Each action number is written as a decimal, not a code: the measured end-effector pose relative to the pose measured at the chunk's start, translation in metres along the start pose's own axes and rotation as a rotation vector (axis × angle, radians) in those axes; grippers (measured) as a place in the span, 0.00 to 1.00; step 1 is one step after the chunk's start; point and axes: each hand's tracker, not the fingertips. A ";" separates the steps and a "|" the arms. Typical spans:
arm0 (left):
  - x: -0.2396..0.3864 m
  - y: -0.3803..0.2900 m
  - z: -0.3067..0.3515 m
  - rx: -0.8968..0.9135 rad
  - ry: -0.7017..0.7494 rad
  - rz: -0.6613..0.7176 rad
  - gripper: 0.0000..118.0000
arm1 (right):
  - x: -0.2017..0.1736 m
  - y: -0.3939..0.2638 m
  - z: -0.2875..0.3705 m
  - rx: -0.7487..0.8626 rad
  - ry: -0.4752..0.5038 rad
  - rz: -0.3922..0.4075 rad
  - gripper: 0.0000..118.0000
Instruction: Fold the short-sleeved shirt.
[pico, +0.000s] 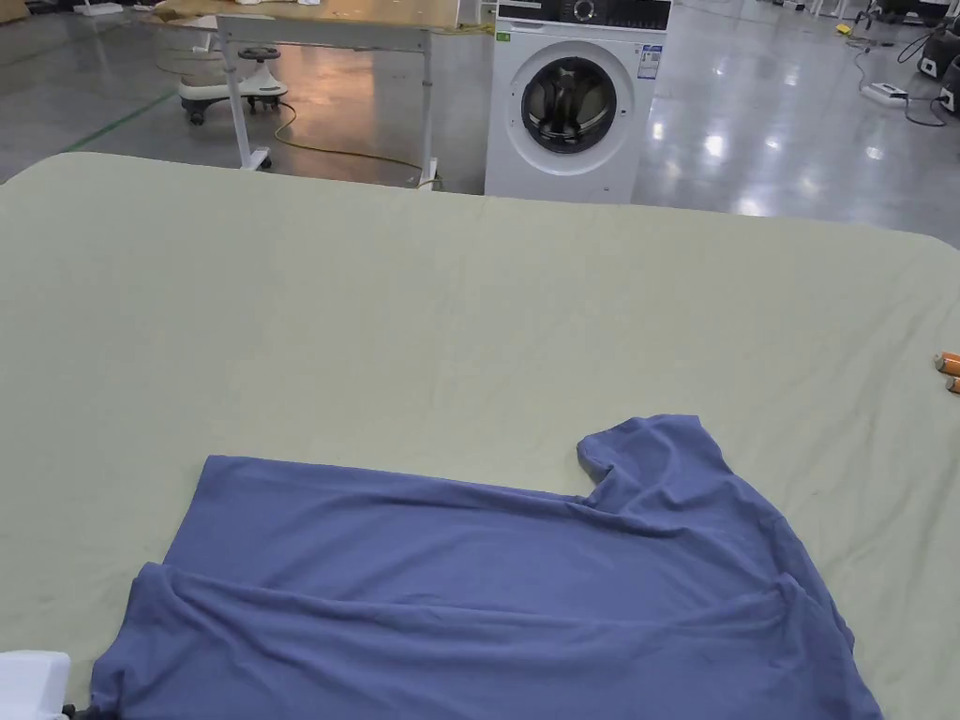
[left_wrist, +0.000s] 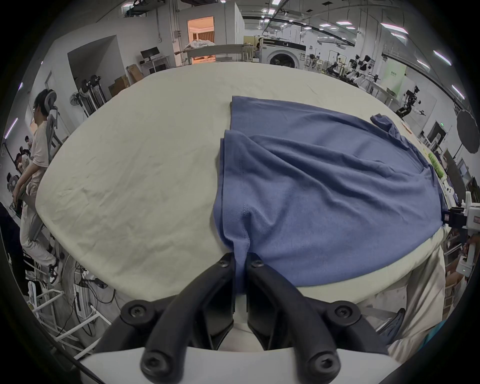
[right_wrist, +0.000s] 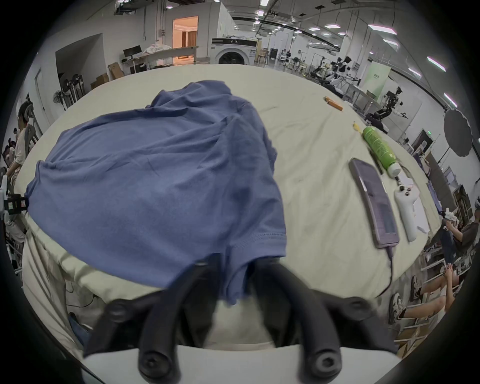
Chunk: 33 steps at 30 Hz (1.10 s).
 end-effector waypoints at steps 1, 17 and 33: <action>-0.001 0.003 0.002 0.015 0.010 0.006 0.21 | 0.000 0.004 0.005 0.007 -0.035 0.005 0.65; 0.063 0.077 0.037 0.606 -0.028 -0.024 0.28 | -0.060 0.104 0.047 0.622 0.008 -0.092 0.37; 0.032 0.165 -0.025 0.439 -0.065 0.055 0.00 | -0.108 0.133 0.022 0.667 0.043 -0.045 0.01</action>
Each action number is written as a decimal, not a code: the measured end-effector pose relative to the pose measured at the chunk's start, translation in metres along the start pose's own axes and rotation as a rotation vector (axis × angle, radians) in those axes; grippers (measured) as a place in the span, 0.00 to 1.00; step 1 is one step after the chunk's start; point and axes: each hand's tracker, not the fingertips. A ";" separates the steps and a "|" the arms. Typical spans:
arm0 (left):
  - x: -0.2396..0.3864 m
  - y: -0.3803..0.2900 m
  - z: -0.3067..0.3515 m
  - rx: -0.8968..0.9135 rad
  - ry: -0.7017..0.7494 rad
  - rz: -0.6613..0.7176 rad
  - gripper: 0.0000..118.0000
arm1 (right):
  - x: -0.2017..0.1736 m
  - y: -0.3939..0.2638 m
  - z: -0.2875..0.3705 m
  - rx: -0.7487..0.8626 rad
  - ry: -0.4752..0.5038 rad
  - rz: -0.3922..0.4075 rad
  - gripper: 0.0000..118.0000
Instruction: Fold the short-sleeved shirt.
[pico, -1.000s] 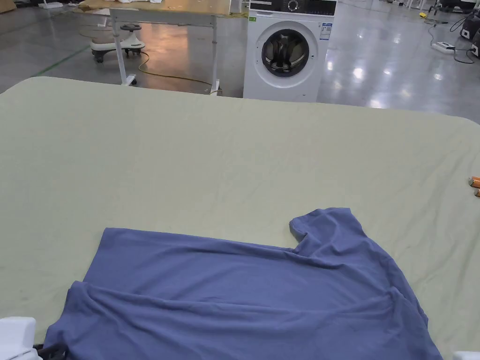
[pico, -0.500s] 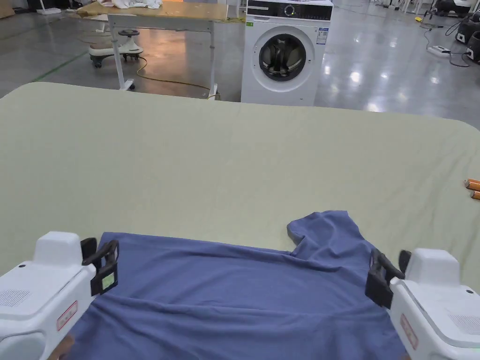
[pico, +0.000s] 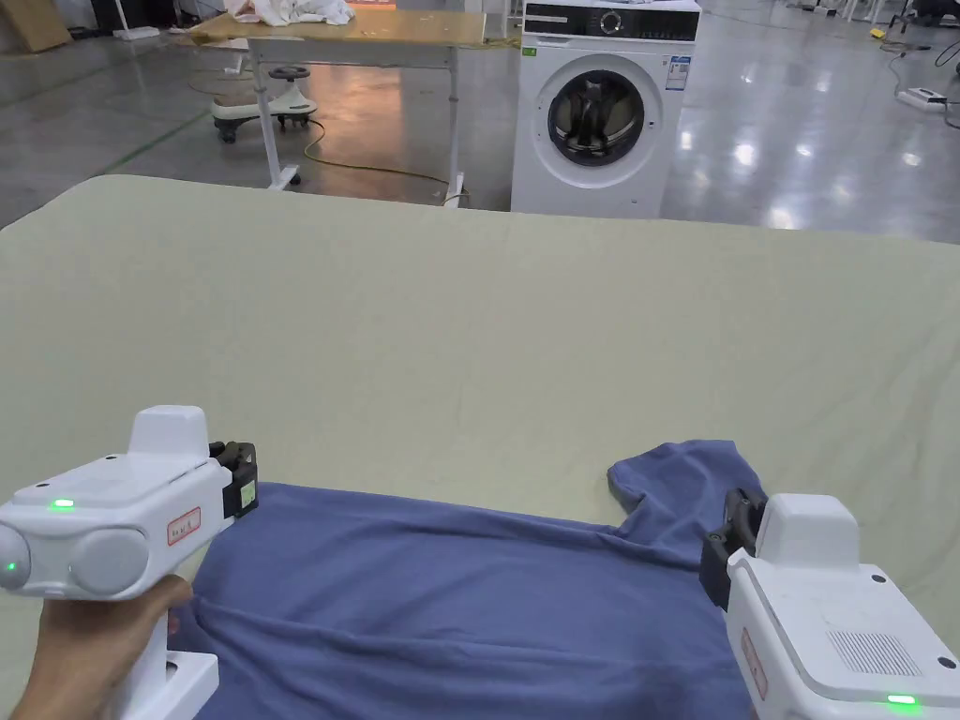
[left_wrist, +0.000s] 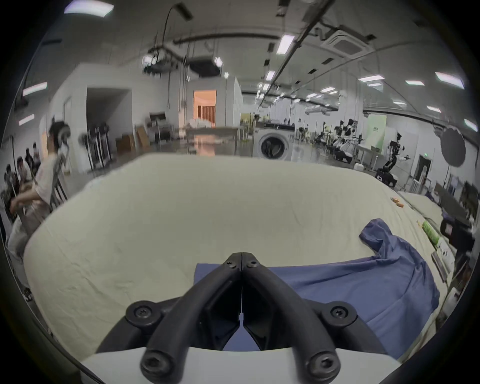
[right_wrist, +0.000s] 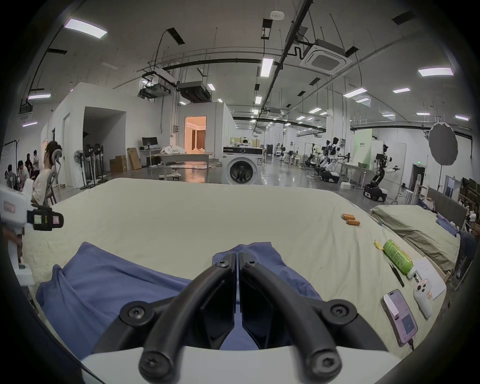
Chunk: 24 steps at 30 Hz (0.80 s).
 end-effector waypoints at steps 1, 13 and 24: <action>-0.009 0.004 -0.012 -0.024 -0.005 -0.001 0.00 | 0.001 -0.001 -0.001 -0.008 0.003 0.005 0.01; -0.038 0.036 -0.118 -0.394 -0.030 0.034 0.39 | 0.020 -0.026 -0.012 -0.108 -0.023 0.022 0.01; -0.015 0.022 -0.147 -0.514 0.044 -0.079 0.14 | 0.034 -0.041 -0.019 -0.180 -0.055 0.021 0.01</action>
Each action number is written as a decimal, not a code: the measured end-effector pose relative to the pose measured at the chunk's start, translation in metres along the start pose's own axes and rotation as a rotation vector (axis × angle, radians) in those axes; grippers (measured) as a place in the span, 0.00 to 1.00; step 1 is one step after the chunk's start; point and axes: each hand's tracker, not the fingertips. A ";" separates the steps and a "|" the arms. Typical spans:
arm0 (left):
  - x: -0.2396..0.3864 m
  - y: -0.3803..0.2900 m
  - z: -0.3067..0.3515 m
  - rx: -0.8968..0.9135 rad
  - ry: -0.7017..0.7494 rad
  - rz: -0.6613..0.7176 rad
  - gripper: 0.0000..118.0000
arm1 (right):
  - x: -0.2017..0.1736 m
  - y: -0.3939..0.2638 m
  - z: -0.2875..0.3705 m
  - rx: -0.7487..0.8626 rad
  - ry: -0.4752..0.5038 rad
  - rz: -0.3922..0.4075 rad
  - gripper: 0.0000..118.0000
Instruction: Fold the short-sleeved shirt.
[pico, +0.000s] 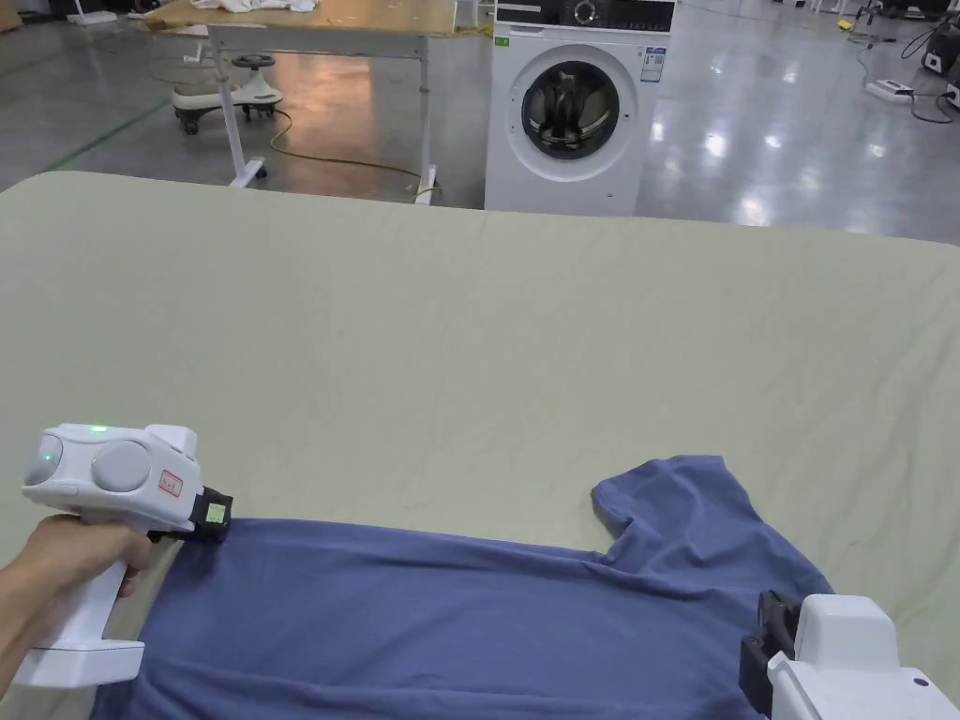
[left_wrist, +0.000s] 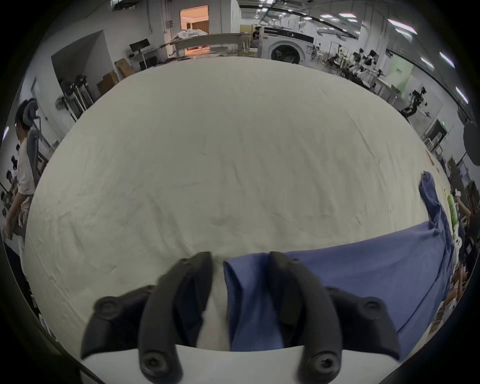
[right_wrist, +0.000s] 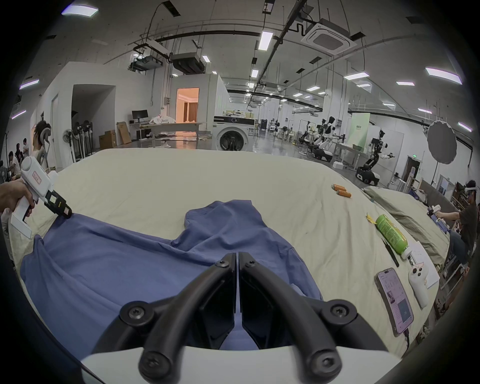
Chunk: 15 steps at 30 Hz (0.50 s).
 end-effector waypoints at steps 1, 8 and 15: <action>0.003 0.000 0.000 0.009 -0.003 -0.024 0.04 | 0.001 0.000 -0.001 -0.004 0.002 -0.003 0.01; -0.001 -0.007 0.010 0.045 -0.053 -0.013 0.00 | 0.019 0.017 -0.021 -0.023 0.004 -0.041 0.01; -0.006 -0.024 0.051 0.192 -0.119 0.011 0.00 | 0.065 0.064 -0.096 -0.224 0.057 -0.029 0.42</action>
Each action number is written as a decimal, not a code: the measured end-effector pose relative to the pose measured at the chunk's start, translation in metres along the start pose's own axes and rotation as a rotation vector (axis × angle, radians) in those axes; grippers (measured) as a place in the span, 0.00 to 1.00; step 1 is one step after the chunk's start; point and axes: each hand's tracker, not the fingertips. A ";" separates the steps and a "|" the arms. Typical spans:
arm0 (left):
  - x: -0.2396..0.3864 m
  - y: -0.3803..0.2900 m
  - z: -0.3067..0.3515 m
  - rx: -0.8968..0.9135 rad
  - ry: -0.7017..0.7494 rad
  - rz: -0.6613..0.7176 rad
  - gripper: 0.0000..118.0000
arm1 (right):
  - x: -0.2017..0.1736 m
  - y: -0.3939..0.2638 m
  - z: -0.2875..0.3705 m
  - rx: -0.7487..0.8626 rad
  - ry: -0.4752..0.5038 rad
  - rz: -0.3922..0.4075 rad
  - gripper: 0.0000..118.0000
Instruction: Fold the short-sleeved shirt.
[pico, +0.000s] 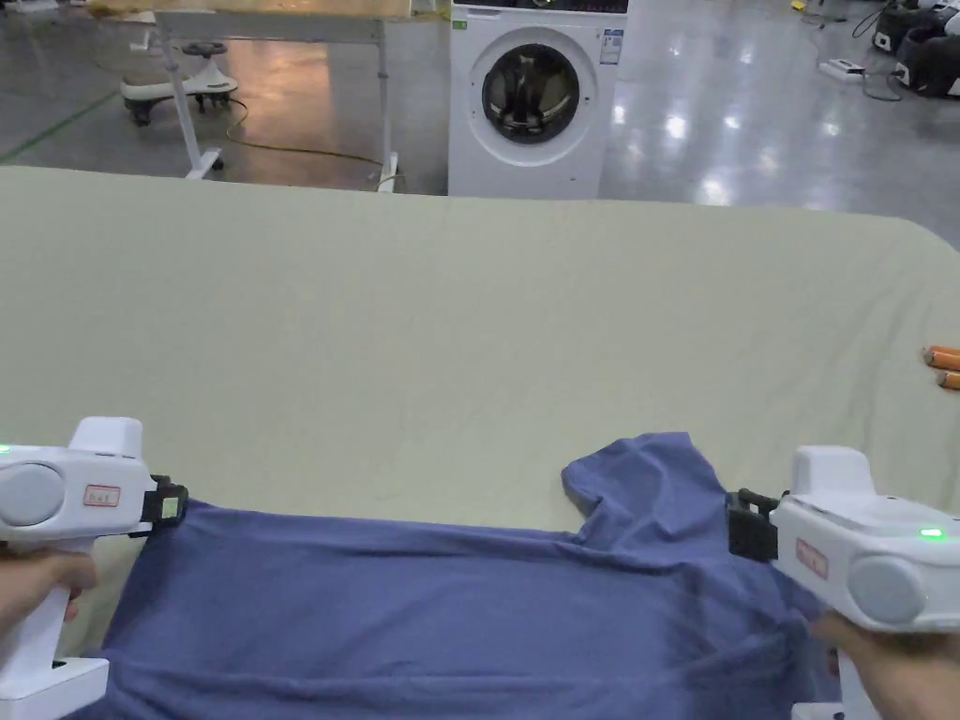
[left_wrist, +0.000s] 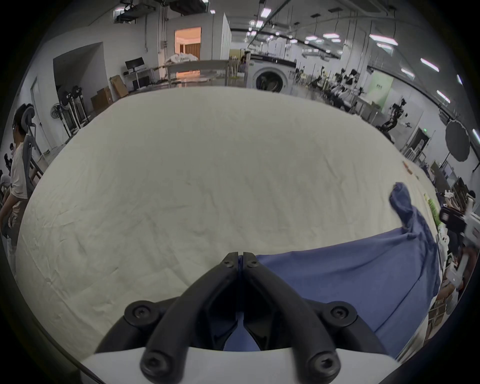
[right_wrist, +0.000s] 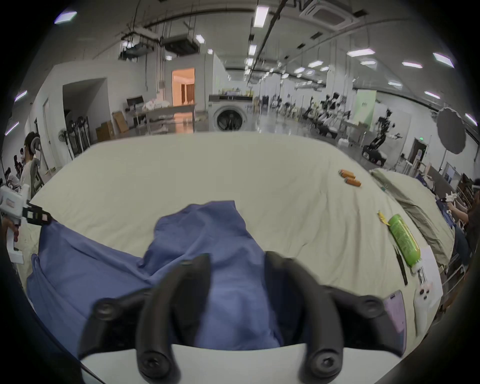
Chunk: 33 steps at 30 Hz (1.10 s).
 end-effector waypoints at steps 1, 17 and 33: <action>0.000 -0.002 0.006 0.022 -0.005 -0.005 0.00 | 0.005 0.008 -0.014 -0.039 0.012 0.009 0.50; 0.000 -0.028 0.038 0.095 0.004 0.033 0.00 | 0.034 0.028 -0.125 -0.377 0.030 0.017 0.30; -0.018 -0.036 0.083 0.172 -0.017 0.046 0.00 | 0.039 0.027 0.004 -0.117 0.044 0.008 0.00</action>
